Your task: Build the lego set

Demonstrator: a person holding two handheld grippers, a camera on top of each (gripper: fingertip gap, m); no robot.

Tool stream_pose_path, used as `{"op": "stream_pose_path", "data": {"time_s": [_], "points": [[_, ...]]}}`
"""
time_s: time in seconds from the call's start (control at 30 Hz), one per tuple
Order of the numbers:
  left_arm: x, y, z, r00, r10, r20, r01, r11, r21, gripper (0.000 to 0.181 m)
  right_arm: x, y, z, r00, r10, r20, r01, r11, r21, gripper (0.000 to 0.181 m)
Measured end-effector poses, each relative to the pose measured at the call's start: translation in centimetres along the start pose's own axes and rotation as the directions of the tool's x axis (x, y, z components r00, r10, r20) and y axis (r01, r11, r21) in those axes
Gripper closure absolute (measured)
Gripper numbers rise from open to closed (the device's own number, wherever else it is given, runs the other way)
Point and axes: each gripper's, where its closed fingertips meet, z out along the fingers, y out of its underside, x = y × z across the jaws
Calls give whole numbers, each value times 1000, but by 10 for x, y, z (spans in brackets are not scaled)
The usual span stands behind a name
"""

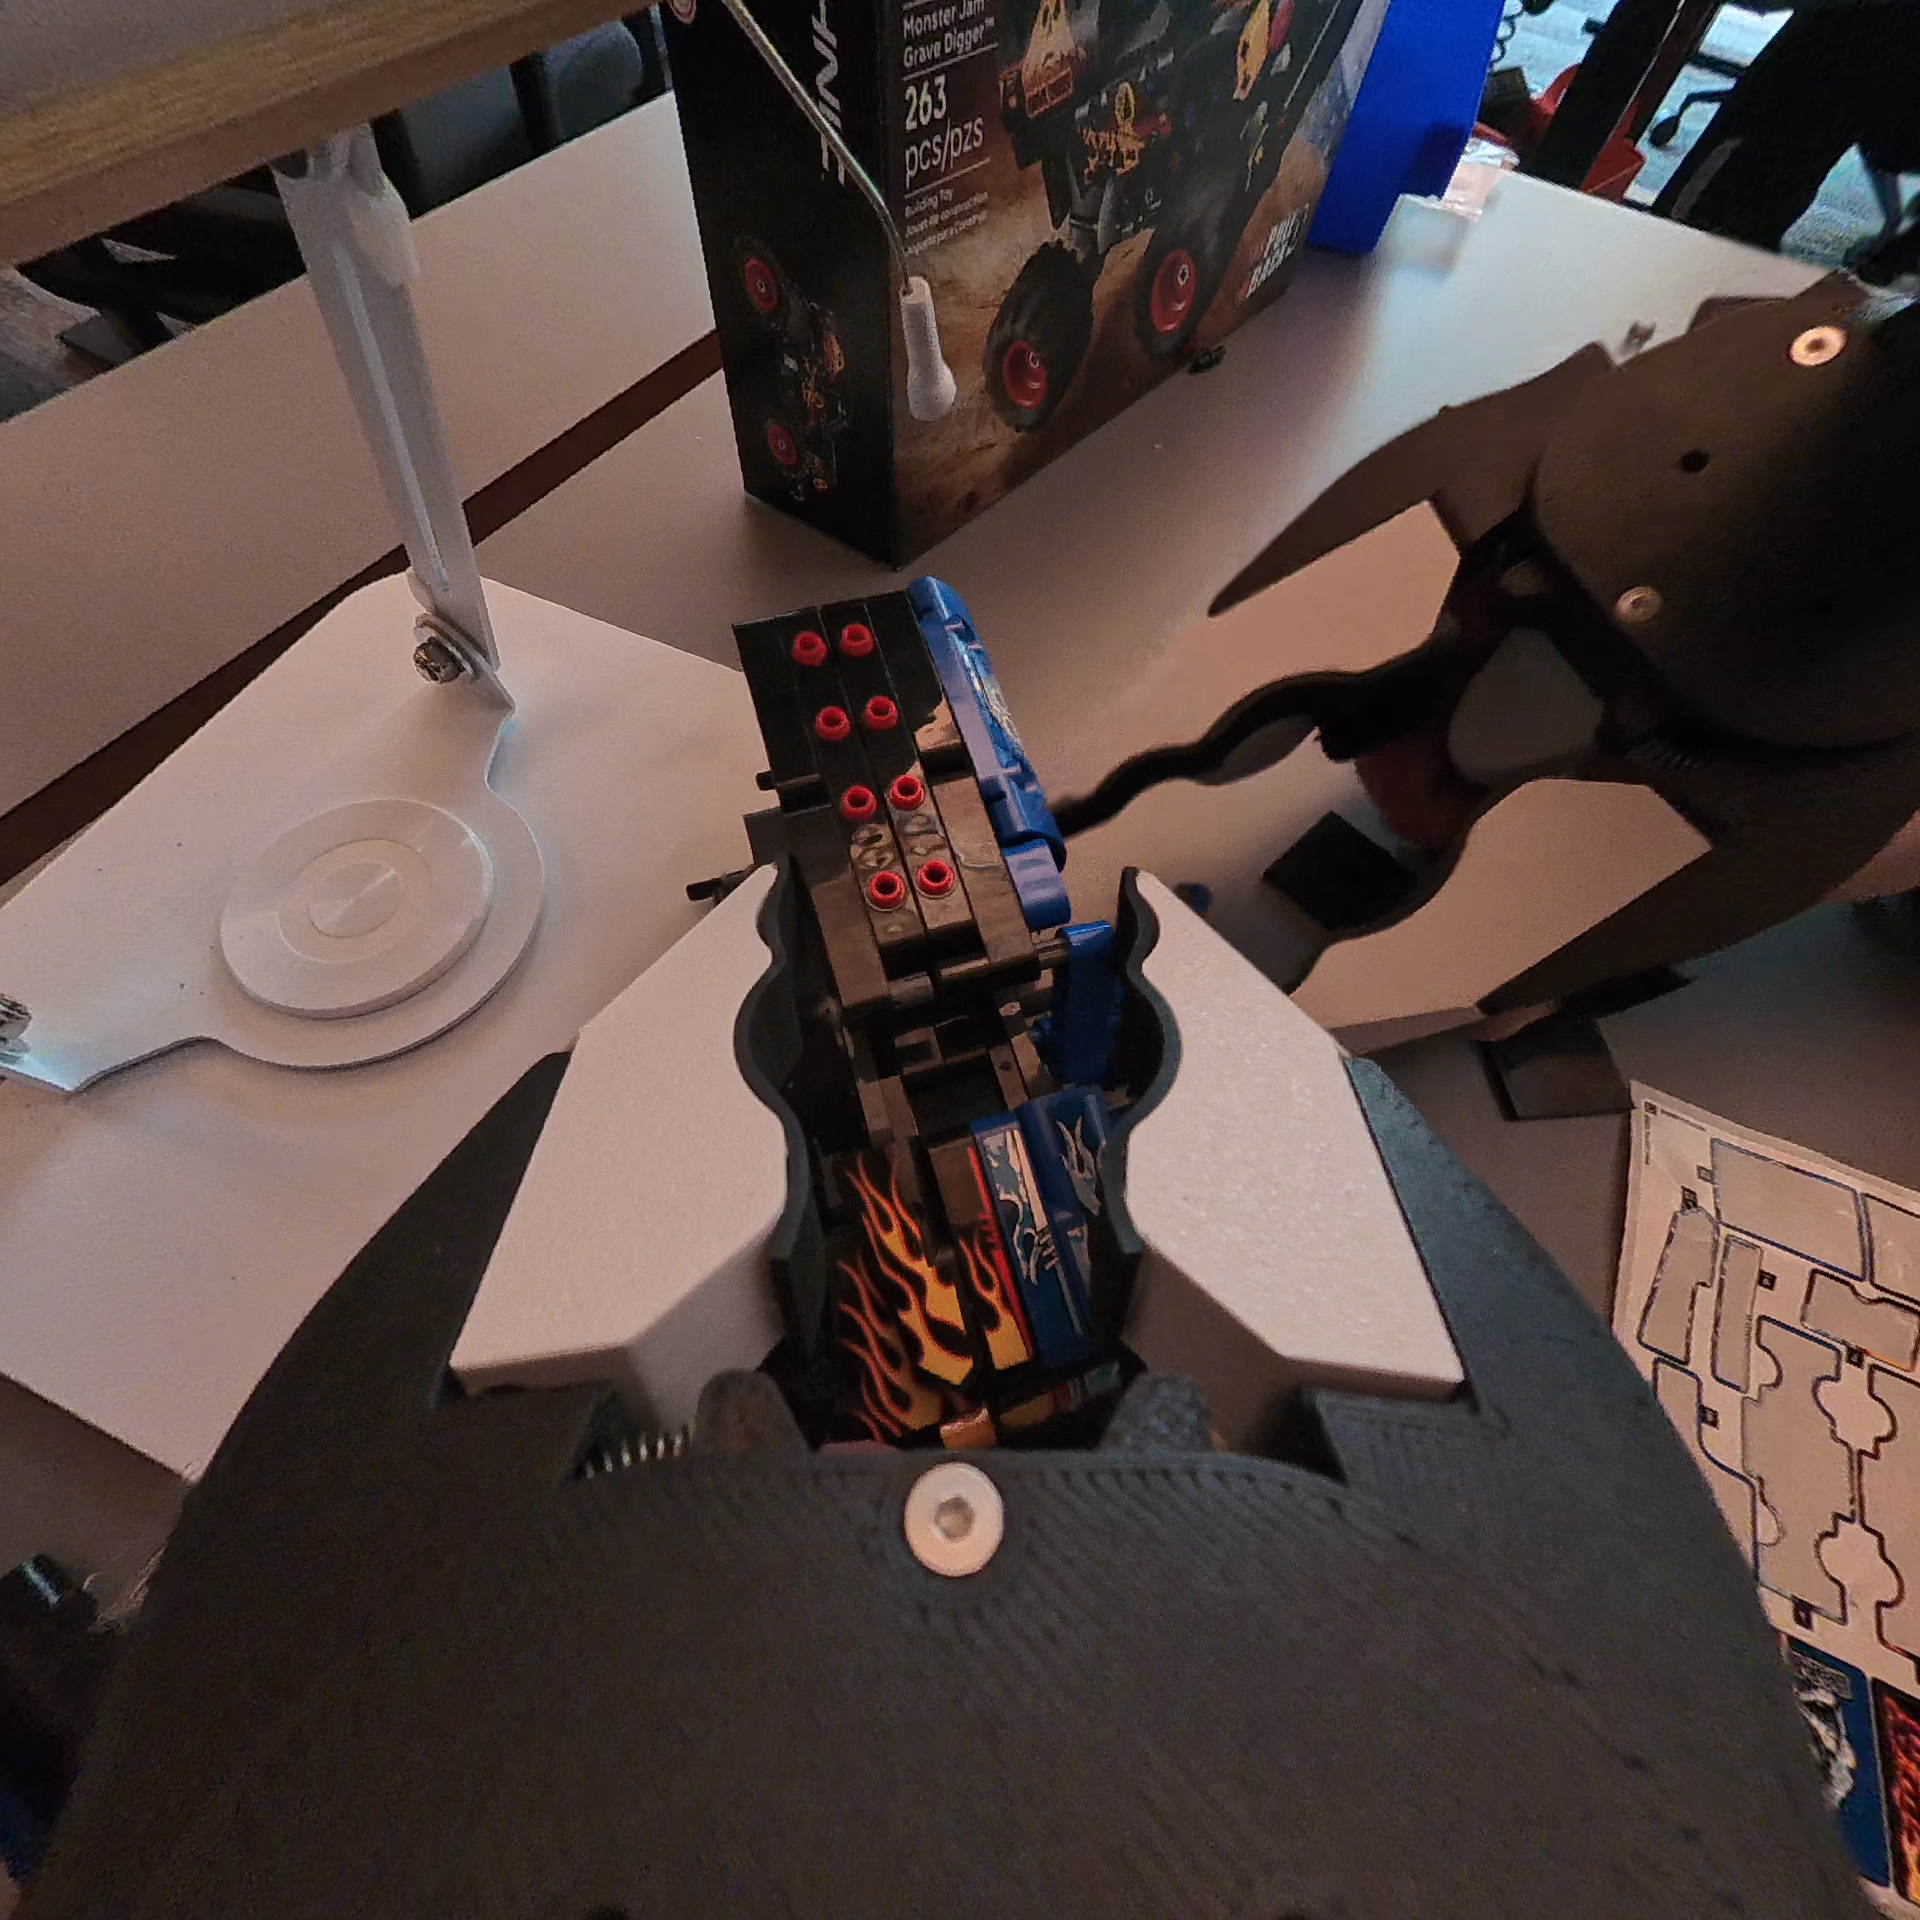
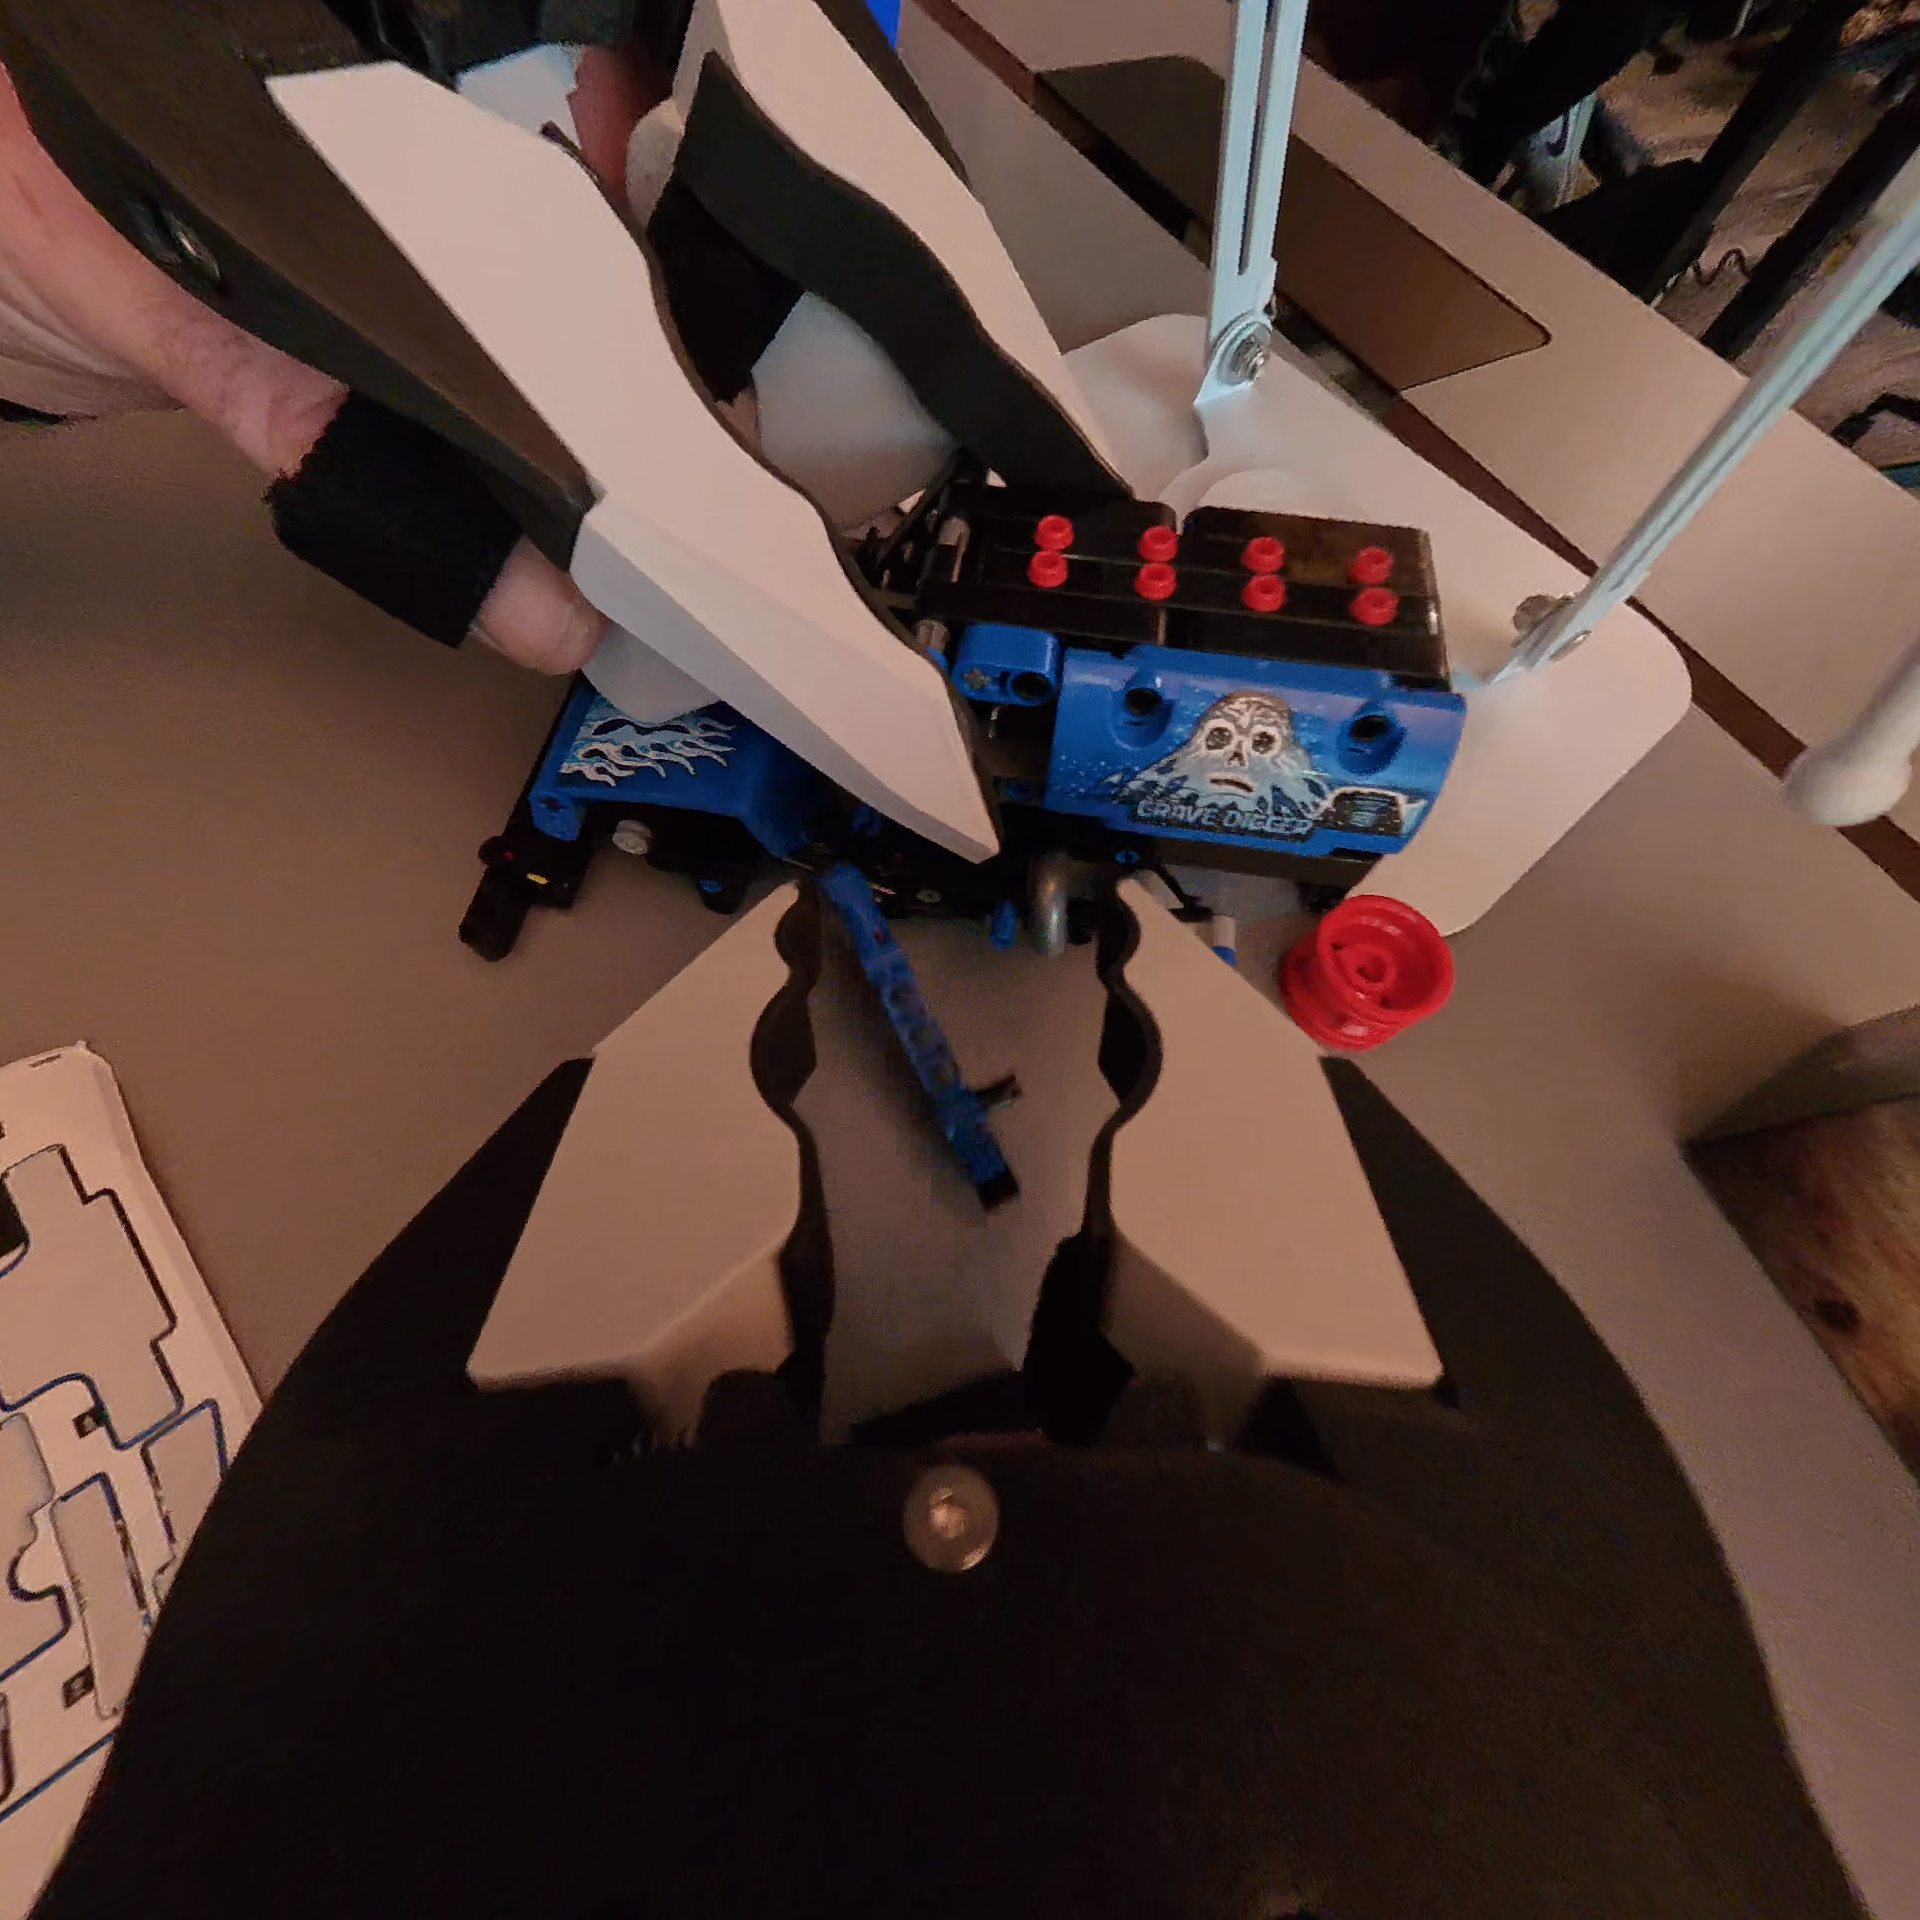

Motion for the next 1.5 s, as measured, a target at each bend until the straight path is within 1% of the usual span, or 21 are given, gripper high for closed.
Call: {"op": "stream_pose_path", "data": {"time_s": [0.07, 0.17, 0.27, 0.33, 0.37, 0.43, 0.47, 0.53, 0.57, 0.63, 0.7, 0.77, 0.8, 0.83, 0.9, 1.03, 1.23, 1.3, 1.37, 1.43, 1.5], "points": [[0, 0, 0, 1000, 1, 1, -1, 1000, -1, 122, -2, -1, 0, 1000, -11, -1, 11, 1000, -1, 132], [0, 0, -1, 1000, -4, -4, 4, 1000, -5, 122, 4, 6, -7, 999, -35, -15, 34, 998, -52, 120], [-2, 2, -5, 1000, 17, 3, -17, 999, -38, 122, 15, 9, -21, 999, 19, 27, -17, 997, -81, 119], [-7, 0, -11, 998, 39, 48, -36, 998, -56, 104, 21, 13, -32, 999, 23, 47, -18, 995, -102, 124], [-8, -5, -16, 995, 70, 70, -67, 996, -50, 102, 25, 16, -36, 999, 18, 39, -14, 994, -108, 127], [-4, -15, -28, 969, 203, 139, -193, 978, -83, 101, 29, 21, -44, 998, 10, 61, -3, 993, -114, 130], [2, -22, -32, 950, 269, 160, -256, 962, -95, 99, 29, 23, -47, 997, 6, 81, 4, 993, -119, 131], [37, -28, -31, 907, 410, 97, -401, 910, -102, 107, 33, 28, -53, 996, -11, 84, 23, 990, -142, 133], [57, -22, -26, 877, 479, 37, -472, 873, -125, 115, 37, 31, -55, 997, -15, 80, 28, 988, -155, 134], [81, 5, -8, 829, 556, -59, -552, 798, -244, 124, 44, 33, -60, 997, 5, 75, 6, 989, -147, 137], [87, 31, 10, 779, 618, -104, -607, 702, -372, 129, 48, 31, -66, 996, 31, 84, -21, 992, -122, 141], [79, 53, 21, 772, 624, -116, -588, 634, -503, 135, 50, 31, -69, 996, 29, 86, -19, 993, -113, 142], [73, 56, 26, 781, 618, -91, -563, 633, -532, 150, 50, 32, -70, 996, 23, 91, -13, 993, -114, 143], [73, 55, 30, 800, 594, -86, -541, 652, -531, 157, 48, 33, -70, 995, 18, 102, -7, 993, -114, 144], [77, 59, 32, 824, 557, -107, -515, 655, -553, 171, 44, 33, -69, 993, 5, 122, 9, 994, -113, 145], [75, 58, 34, 829, 551, -95, -499, 653, -570, 174, 31, 32, -69, 984, -41, 171, 60, 992, -107, 145], [80, 55, 31, 905, 420, -65, -392, 768, -506, 175, 11, 34, -77, 958, -150, 243, 180, 978, -107, 144], [83, 47, 26, 935, 350, -51, -334, 828, -450, 175, 5, 34, -80, 949, -173, 263, 205, 974, -100, 143], [86, 33, 17, 967, 252, -42, -250, 900, -358, 175, -1, 28, -84, 941, -216, 262, 239, 969, -57, 138], [89, 14, 3, 992, 107, -60, -118, 968, -221, 175, -9, 14, -87, 932, -275, 237, 277, 960, 24, 130], [95, -7, -14, 987, -69, -146, 57, 995, -80, 175, -17, -3, -89, 930, -320, 182, 305, 947, 105, 118]]}}
